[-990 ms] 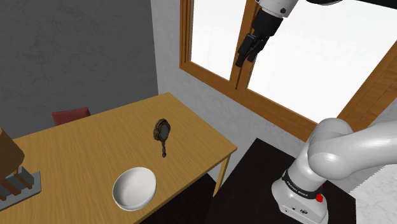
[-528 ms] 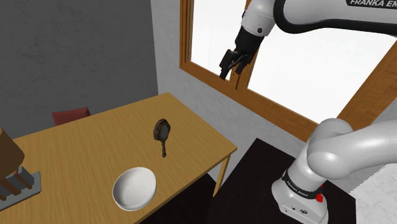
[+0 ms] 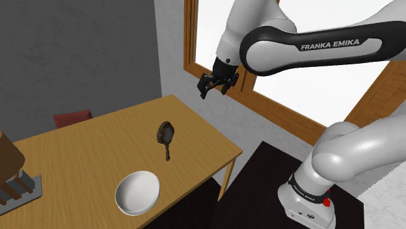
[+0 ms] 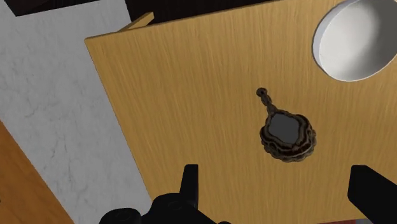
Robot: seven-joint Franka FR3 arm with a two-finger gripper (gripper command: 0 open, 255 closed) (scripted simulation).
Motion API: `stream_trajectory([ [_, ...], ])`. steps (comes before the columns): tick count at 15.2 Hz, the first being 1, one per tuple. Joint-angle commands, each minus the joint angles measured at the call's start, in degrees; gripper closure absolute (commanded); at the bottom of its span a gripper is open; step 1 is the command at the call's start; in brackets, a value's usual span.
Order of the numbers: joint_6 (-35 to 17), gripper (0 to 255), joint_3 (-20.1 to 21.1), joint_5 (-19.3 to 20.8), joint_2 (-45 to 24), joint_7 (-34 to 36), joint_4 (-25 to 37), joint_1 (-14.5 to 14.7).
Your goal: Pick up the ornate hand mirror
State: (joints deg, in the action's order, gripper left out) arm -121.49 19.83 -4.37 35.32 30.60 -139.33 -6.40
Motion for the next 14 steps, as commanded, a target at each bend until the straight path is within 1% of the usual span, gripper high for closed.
stream_trajectory([
  [1,-3.3,0,3.5,0.9,-3.9,5.6,0.9,-1.8],
  [5,-9.1,0,10.3,4.8,-12.1,17.0,2.9,-6.3],
  [8,-12.4,0,15.7,10.3,-19.2,27.0,5.7,-10.4],
  [10,-13.7,0,19.1,15.7,-24.6,34.6,8.1,-13.2],
  [12,-14.1,0,22.0,22.4,-30.6,42.9,11.1,-15.4],
  [14,-13.4,0,23.3,30.0,-37.2,51.4,14.7,-16.1],
])
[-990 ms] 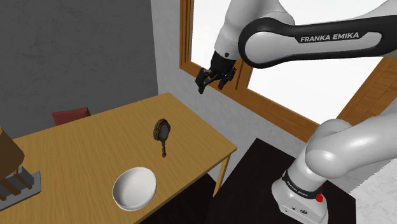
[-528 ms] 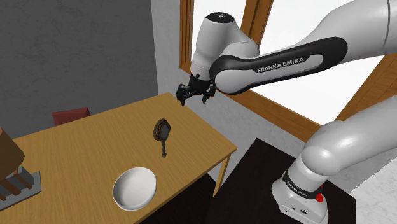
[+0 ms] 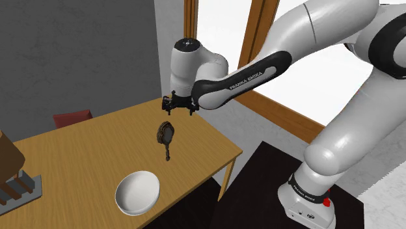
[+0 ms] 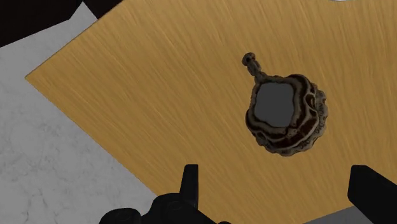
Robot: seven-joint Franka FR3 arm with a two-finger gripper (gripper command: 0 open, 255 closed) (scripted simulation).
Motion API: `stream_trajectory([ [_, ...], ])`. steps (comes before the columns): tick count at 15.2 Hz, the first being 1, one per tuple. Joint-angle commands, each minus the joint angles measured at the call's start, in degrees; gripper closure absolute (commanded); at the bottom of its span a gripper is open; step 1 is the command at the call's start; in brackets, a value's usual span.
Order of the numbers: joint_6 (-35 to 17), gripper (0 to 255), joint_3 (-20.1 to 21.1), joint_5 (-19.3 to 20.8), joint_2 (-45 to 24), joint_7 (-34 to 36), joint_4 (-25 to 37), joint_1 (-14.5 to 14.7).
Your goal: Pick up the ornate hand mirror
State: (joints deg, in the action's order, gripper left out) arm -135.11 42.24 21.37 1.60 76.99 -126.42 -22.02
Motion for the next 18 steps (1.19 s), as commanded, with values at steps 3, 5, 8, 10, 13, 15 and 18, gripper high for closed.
stream_trajectory([
  [3,2.5,0,-0.2,14.2,-13.1,16.1,7.8,1.7],
  [5,4.2,0,-2.5,18.8,-18.7,21.8,12.1,4.6],
  [8,6.6,0,-5.9,23.7,-26.4,28.3,19.0,8.7],
  [10,6.6,0,-6.9,24.8,-28.3,29.7,20.3,9.7],
  [13,5.5,0,-7.8,26.3,-29.7,31.1,20.0,10.2],
  [15,4.7,0,-8.3,27.3,-30.6,32.0,19.9,10.6],
  [18,4.1,0,-8.8,28.1,-31.4,32.7,19.8,11.0],
])
